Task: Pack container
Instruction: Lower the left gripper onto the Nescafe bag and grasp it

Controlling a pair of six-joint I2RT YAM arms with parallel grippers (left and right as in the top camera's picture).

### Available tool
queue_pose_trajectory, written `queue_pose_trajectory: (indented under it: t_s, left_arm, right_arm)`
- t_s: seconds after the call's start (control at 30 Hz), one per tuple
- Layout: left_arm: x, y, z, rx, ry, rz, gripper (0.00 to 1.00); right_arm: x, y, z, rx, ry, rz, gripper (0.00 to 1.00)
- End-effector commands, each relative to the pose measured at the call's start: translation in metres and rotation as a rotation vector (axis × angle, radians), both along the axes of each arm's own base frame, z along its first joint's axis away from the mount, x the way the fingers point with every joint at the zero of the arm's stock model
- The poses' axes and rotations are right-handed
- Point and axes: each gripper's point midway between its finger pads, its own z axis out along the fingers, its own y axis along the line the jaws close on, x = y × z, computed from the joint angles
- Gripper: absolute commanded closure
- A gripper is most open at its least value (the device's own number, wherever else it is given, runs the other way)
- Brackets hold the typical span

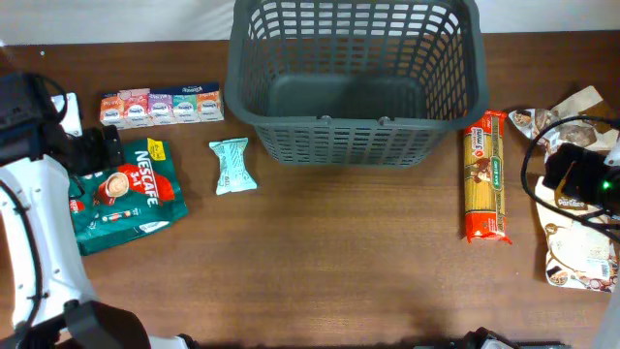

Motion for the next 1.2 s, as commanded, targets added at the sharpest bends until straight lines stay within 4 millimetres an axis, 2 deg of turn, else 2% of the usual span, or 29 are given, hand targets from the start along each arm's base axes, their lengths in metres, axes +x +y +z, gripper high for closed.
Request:
queue_pose_trajectory:
  t_s: [0.0,0.17,0.3,0.37,0.57,0.8,0.97,1.17]
  left_arm:
    - [0.003,0.000,-0.015,-0.028,0.042,-0.019,0.01]
    - [-0.003,-0.002,-0.050,-0.093,0.163,0.015,0.01]
    - [-0.009,0.008,-0.075,-0.090,0.244,0.133,0.01]
    - [-0.008,0.008,-0.084,-0.098,0.265,0.132,0.01]
    - [0.001,-0.007,-0.090,-0.204,0.236,0.004,0.01]
    - [0.004,-0.015,-0.091,-0.206,0.241,-0.012,0.02]
    - [0.007,-0.016,-0.094,-0.108,0.260,0.082,0.03]
    - [0.018,-0.030,-0.098,0.012,0.261,0.122,0.03]
  right_arm:
    - [0.000,-0.004,0.005,-0.012,-0.006,-0.017,0.01]
    - [0.000,-0.004,0.005,-0.012,-0.006,-0.017,0.01]
    - [0.000,-0.004,0.005,-0.012,-0.006,-0.017,0.01]
    - [0.000,-0.004,0.005,-0.012,-0.006,-0.017,0.01]
    - [0.000,-0.004,0.004,-0.012,-0.006,-0.016,0.01]
    - [0.000,-0.004,0.004,-0.012,-0.006,-0.016,0.01]
    - [0.000,-0.004,0.004,-0.011,-0.006,-0.016,0.01]
    - [0.000,-0.004,0.004,-0.011,-0.005,-0.016,0.01]
